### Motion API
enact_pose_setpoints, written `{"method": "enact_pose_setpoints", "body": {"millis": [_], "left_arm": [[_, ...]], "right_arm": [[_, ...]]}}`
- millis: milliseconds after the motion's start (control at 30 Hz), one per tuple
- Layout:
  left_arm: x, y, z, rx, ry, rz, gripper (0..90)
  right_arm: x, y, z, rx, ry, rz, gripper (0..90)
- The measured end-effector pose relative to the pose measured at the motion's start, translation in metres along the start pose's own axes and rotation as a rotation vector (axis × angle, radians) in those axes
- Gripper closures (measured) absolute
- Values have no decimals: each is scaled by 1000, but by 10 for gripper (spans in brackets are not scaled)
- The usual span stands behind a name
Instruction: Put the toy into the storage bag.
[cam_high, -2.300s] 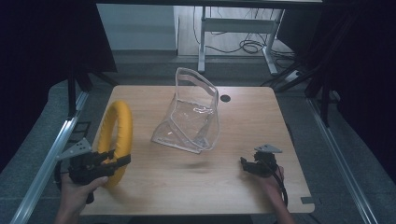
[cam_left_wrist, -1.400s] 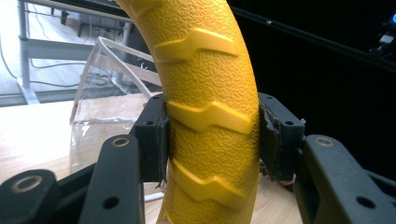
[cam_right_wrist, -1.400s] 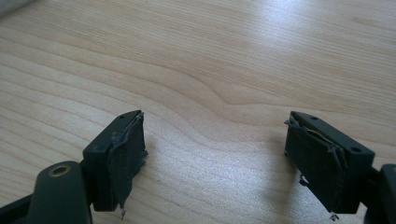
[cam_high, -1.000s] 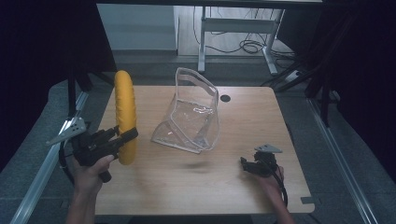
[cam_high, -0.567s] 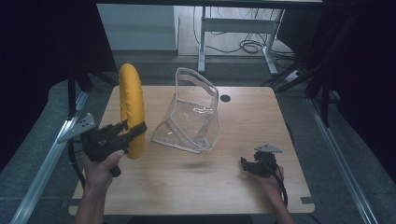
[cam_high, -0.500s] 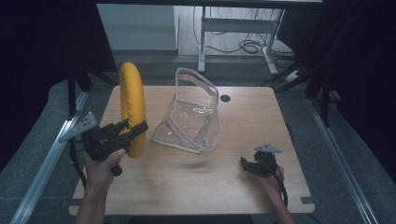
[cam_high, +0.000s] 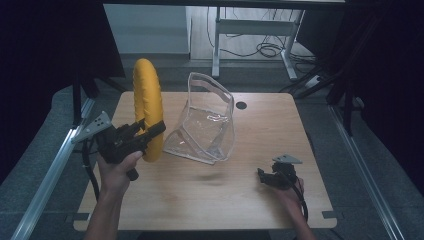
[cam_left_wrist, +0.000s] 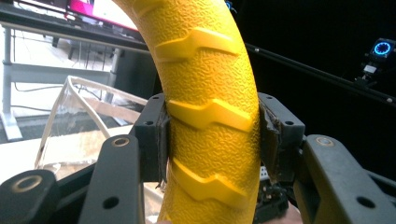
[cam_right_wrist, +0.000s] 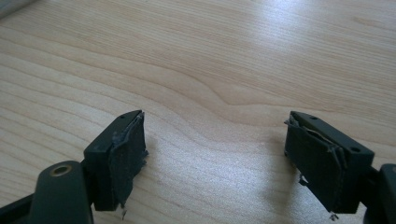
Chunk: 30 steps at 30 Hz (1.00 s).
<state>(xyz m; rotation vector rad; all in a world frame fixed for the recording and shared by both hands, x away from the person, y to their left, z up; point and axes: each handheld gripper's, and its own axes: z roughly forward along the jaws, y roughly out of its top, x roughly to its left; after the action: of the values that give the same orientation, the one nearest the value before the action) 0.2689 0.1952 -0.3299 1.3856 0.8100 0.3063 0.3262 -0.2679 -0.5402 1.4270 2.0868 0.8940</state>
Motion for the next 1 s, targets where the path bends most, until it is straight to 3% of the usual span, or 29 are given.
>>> {"method": "enact_pose_setpoints", "body": {"millis": [333,1000], "left_arm": [[-14,13,16,-39,-6,34,508],[-39,35,47,-65,-24,90,508]], "right_arm": [[0,0,0,0,0,-1,208],[0,0,0,-2,0,-1,208]]}}
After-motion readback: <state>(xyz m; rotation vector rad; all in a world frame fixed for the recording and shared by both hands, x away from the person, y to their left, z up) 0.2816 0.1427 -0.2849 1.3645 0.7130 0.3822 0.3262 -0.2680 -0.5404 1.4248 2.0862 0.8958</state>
